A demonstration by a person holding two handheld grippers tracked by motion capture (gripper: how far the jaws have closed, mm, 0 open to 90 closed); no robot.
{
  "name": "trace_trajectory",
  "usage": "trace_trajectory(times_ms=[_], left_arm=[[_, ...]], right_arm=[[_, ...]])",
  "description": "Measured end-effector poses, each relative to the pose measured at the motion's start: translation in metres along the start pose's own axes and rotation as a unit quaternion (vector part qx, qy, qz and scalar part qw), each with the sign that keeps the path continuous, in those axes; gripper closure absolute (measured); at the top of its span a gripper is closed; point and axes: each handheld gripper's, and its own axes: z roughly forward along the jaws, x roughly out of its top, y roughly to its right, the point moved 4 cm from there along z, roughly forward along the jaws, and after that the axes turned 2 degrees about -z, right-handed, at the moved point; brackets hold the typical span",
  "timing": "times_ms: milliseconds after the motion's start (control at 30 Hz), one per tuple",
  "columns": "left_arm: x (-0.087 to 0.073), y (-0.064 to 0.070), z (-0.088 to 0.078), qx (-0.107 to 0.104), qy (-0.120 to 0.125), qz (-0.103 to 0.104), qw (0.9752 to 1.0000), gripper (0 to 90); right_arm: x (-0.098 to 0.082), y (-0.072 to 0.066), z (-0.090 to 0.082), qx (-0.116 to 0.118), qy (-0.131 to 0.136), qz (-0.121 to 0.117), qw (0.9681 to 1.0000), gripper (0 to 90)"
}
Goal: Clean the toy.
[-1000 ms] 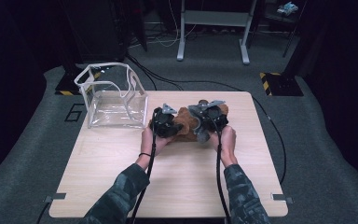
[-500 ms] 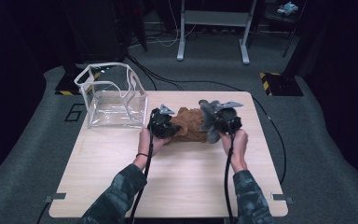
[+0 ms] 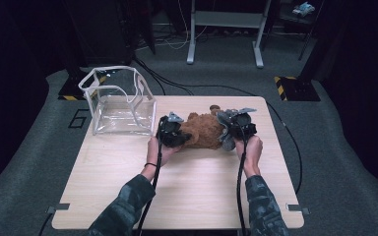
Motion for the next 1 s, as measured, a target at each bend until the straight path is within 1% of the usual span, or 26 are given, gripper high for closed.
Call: trace_trajectory(times_ms=[33,67,133,167,200,267,300,333,367,400,467,533,567,600,633,667,700,733,767,800,833,867,900,933,967,1000], left_arm=[[0.002,-0.003,-0.001,0.001,-0.002,0.000,1.0000,73.4],[0.001,-0.003,-0.001,0.000,-0.001,-0.002,1.0000,73.3],[0.000,-0.002,-0.001,-0.007,0.000,-0.007,1.0000,73.2],[0.001,-0.002,0.000,-0.002,0.001,-0.006,1.0000,73.1],[0.003,-0.003,0.000,-0.002,-0.002,-0.004,1.0000,73.1],[0.005,-0.004,0.000,0.002,-0.005,-0.005,1.0000,73.1],[0.005,-0.004,0.000,0.002,-0.005,-0.005,1.0000,73.1],[0.005,-0.003,0.000,0.005,-0.008,-0.001,1.0000,73.1],[0.004,-0.002,0.001,0.005,-0.008,0.003,0.9999,73.0],[0.005,-0.003,0.001,0.005,-0.011,0.004,0.9999,73.0],[0.005,-0.005,0.000,0.004,-0.008,-0.002,1.0000,72.8],[0.002,-0.003,0.000,0.003,-0.006,-0.003,1.0000,72.7],[0.002,-0.002,0.001,0.002,-0.008,-0.001,1.0000,72.7],[0.002,-0.002,0.003,0.004,-0.009,0.004,0.9999,72.6],[0.002,-0.002,0.003,0.004,-0.009,0.004,0.9999,72.5],[0.005,-0.002,0.004,0.000,-0.009,-0.001,1.0000,72.2],[0.005,-0.002,0.004,0.001,-0.007,-0.001,1.0000,71.9],[0.004,-0.001,0.003,0.003,-0.008,0.003,1.0000,71.6],[0.003,0.000,0.003,0.000,-0.006,0.000,1.0000,71.4],[0.003,0.000,0.005,0.000,-0.009,0.002,1.0000,71.4],[0.004,0.000,0.005,0.000,-0.011,0.004,0.9999,71.4],[0.006,0.000,0.005,0.000,-0.012,0.002,0.9999,71.4],[0.006,0.000,0.004,0.001,-0.010,-0.001,1.0000,71.4],[0.006,0.000,0.004,0.001,-0.010,-0.001,1.0000,71.4],[0.005,0.003,0.004,0.000,-0.009,0.000,1.0000,71.4],[0.004,0.004,0.004,0.000,-0.010,0.002,0.9999,71.4]], right_arm=[[-0.002,-0.015,-0.009,0.019,0.014,-0.015,0.9996,71.9],[-0.003,-0.028,-0.015,0.036,0.020,-0.026,0.9988,71.9],[-0.008,-0.059,-0.022,0.088,0.034,-0.041,0.9947,71.9],[-0.011,-0.074,-0.023,0.110,0.035,-0.047,0.9922,71.9],[-0.016,-0.088,-0.021,0.126,0.028,-0.053,0.9903,71.9],[-0.023,-0.105,-0.010,0.131,0.009,-0.070,0.9889,71.7],[-0.023,-0.105,-0.010,0.131,0.009,-0.070,0.9889,71.7],[-0.026,-0.104,-0.005,0.121,0.008,-0.075,0.9898,71.8],[-0.031,-0.088,0.002,0.114,-0.002,-0.045,0.9925,71.8],[-0.033,-0.080,0.005,0.105,-0.003,-0.044,0.9935,71.8],[-0.038,-0.055,0.011,0.066,-0.024,-0.033,0.9970,71.8],[-0.045,-0.030,0.016,0.044,-0.030,-0.009,0.9985,71.7],[-0.049,-0.021,0.015,0.038,-0.033,0.001,0.9987,71.6],[-0.052,-0.017,0.014,0.041,-0.030,0.012,0.9986,71.6],[-0.052,-0.015,0.010,0.044,-0.028,0.015,0.9985,71.6],[-0.049,-0.019,0.002,0.042,-0.014,-0.003,0.9990,71.5],[-0.045,-0.024,-0.004,0.047,-0.007,-0.008,0.9988,71.5],[-0.039,-0.034,-0.012,0.065,0.010,-0.018,0.9977,71.4],[-0.033,-0.043,-0.015,0.078,0.024,-0.026,0.9963,71.4],[-0.029,-0.051,-0.015,0.085,0.032,-0.037,0.9951,71.3],[-0.026,-0.057,-0.013,0.090,0.030,-0.044,0.9945,71.3],[-0.024,-0.062,-0.009,0.087,0.020,-0.051,0.9947,71.4],[-0.024,-0.062,-0.003,0.076,0.008,-0.054,0.9956,71.4],[-0.024,-0.062,-0.003,0.076,0.008,-0.054,0.9956,71.4],[-0.030,-0.049,0.011,0.062,-0.009,-0.037,0.9974,71.4],[-0.036,-0.039,0.018,0.051,-0.025,-0.023,0.9981,71.4]])
